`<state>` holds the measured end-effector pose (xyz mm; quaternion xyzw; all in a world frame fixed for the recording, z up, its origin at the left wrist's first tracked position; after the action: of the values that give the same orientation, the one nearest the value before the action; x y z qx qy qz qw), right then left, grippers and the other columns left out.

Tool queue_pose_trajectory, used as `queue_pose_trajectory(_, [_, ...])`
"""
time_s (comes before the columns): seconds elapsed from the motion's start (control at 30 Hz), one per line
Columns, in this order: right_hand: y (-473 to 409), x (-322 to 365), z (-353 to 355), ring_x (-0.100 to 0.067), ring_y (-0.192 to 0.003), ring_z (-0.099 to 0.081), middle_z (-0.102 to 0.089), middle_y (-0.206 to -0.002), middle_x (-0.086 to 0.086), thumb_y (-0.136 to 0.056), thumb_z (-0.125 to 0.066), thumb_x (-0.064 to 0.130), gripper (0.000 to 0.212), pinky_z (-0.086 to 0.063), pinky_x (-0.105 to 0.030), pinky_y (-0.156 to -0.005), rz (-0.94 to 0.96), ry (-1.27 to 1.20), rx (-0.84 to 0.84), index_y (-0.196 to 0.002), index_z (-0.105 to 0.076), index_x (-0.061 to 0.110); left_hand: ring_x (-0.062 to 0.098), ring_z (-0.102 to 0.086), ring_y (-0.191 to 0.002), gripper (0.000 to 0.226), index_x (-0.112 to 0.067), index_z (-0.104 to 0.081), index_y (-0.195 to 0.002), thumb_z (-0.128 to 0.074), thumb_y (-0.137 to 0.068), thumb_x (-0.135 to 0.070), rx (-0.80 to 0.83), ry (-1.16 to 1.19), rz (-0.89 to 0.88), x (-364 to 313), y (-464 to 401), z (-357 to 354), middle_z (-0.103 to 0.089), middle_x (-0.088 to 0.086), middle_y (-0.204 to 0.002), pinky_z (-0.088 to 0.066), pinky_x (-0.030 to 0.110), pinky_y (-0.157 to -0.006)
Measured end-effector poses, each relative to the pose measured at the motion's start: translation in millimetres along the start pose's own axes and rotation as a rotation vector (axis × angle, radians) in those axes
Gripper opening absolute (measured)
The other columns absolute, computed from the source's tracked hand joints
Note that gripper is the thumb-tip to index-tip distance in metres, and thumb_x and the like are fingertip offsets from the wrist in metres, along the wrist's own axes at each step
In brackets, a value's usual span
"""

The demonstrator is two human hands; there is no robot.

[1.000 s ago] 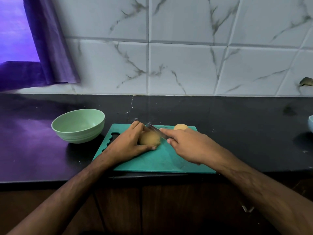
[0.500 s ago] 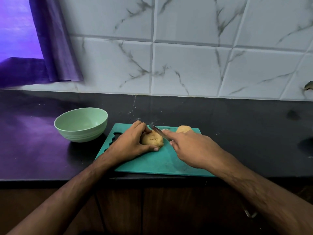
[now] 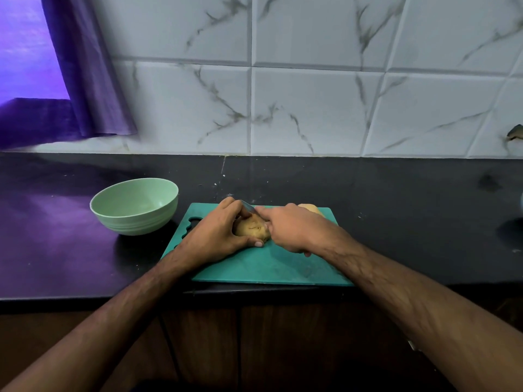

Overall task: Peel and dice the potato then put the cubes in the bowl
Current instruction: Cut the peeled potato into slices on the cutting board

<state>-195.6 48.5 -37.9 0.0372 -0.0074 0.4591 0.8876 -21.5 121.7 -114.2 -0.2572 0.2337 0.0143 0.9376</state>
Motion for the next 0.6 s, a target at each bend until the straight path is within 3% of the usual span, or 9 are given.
queue_pose_trajectory(0.07, [6.5,-1.5,0.6,-0.009,-0.055,-0.038,-0.061,-0.13,-0.009,-0.104,-0.041,0.014,0.054,-0.037,-0.025,-0.046,0.005,0.006,0.019,-0.154,-0.036,0.032,-0.004,-0.05,-0.096,0.053,-0.043,-0.046,-0.094,-0.088,-0.064,-0.055,-0.003,0.008,0.013,-1.7,0.0,-0.9,-0.048,-0.016,-0.099,-0.037,0.009,-0.077])
queue_pose_trajectory(0.13, [17.3,-6.9,-1.3,-0.01,-0.055,-0.043,-0.057,-0.136,-0.01,-0.107,-0.036,0.019,0.051,-0.045,-0.028,-0.045,0.009,-0.048,0.039,-0.156,-0.032,0.034,0.0,-0.052,-0.095,0.053,-0.039,-0.048,-0.095,-0.085,-0.062,-0.06,-0.002,-0.003,0.037,-1.1,-0.4,-1.1,-0.05,-0.014,-0.1,-0.041,0.015,-0.081])
queue_pose_trajectory(0.2, [39.8,-15.1,-7.3,-0.015,-0.059,-0.049,-0.058,-0.121,-0.01,-0.11,-0.03,0.028,0.051,-0.056,-0.037,-0.058,0.012,-0.081,0.062,-0.157,-0.023,0.043,0.006,-0.055,-0.096,0.057,-0.031,-0.053,-0.098,-0.085,-0.062,-0.061,-0.007,-0.015,0.061,0.3,-0.3,-1.5,-0.052,-0.01,-0.102,-0.047,0.024,-0.085])
queue_pose_trajectory(0.3, [85.5,-24.1,-21.0,-0.009,-0.067,-0.047,-0.048,-0.088,0.004,-0.111,-0.026,0.038,0.053,-0.047,-0.03,-0.065,-0.029,-0.044,0.064,-0.158,-0.006,0.051,0.007,-0.056,-0.097,0.06,-0.027,-0.057,-0.102,-0.087,-0.062,-0.06,0.007,-0.025,0.083,-0.8,-1.0,0.2,-0.052,-0.011,-0.104,-0.047,0.024,-0.085])
queue_pose_trajectory(0.37, [107.5,-22.4,-27.9,-0.006,-0.069,-0.043,-0.041,-0.082,0.008,-0.11,-0.024,0.042,0.055,-0.043,-0.03,-0.068,-0.052,-0.021,0.036,-0.158,0.003,0.051,0.002,-0.053,-0.095,0.062,-0.025,-0.059,-0.106,-0.087,-0.063,-0.06,0.027,-0.034,0.089,-1.6,-1.4,2.2,-0.051,-0.013,-0.105,-0.042,0.018,-0.079])
queue_pose_trajectory(0.43, [111.8,-22.8,-28.2,-0.006,-0.068,-0.041,-0.039,-0.081,0.009,-0.11,-0.023,0.042,0.055,-0.043,-0.03,-0.069,-0.057,-0.015,0.018,-0.158,0.003,0.049,0.0,-0.052,-0.095,0.063,-0.026,-0.059,-0.108,-0.085,-0.064,-0.062,0.052,-0.048,0.087,-3.2,-2.0,4.9,-0.05,-0.015,-0.105,-0.04,0.015,-0.075])
queue_pose_trajectory(0.53, [99.5,-24.2,-20.6,-0.006,-0.072,-0.042,-0.038,-0.08,0.011,-0.111,-0.022,0.04,0.052,-0.046,-0.035,-0.077,-0.034,0.01,0.016,-0.159,-0.004,0.049,0.001,-0.053,-0.096,0.066,-0.028,-0.058,-0.108,-0.078,-0.064,-0.072,0.078,-0.067,0.08,-2.5,-1.8,8.3,-0.049,-0.017,-0.105,-0.043,0.022,-0.076])
queue_pose_trajectory(0.6, [90.2,-23.9,-12.9,-0.013,-0.082,-0.05,-0.05,-0.09,0.009,-0.111,-0.022,0.037,0.051,-0.047,-0.039,-0.079,-0.03,0.045,-0.007,-0.159,-0.009,0.047,0.001,-0.054,-0.099,0.069,-0.028,-0.058,-0.11,-0.073,-0.065,-0.077,0.068,-0.063,0.06,-1.8,1.5,8.0,-0.049,-0.019,-0.106,-0.049,0.028,-0.082])
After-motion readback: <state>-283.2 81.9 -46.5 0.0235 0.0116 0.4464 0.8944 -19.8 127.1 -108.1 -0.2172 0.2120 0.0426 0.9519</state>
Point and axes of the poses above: each hand's wrist, its own y-axis away from the middle knuckle, its own z-axis out of the back of the hand, x = y × z, the point moved 1 cm from there along -y, towards the middle knuckle
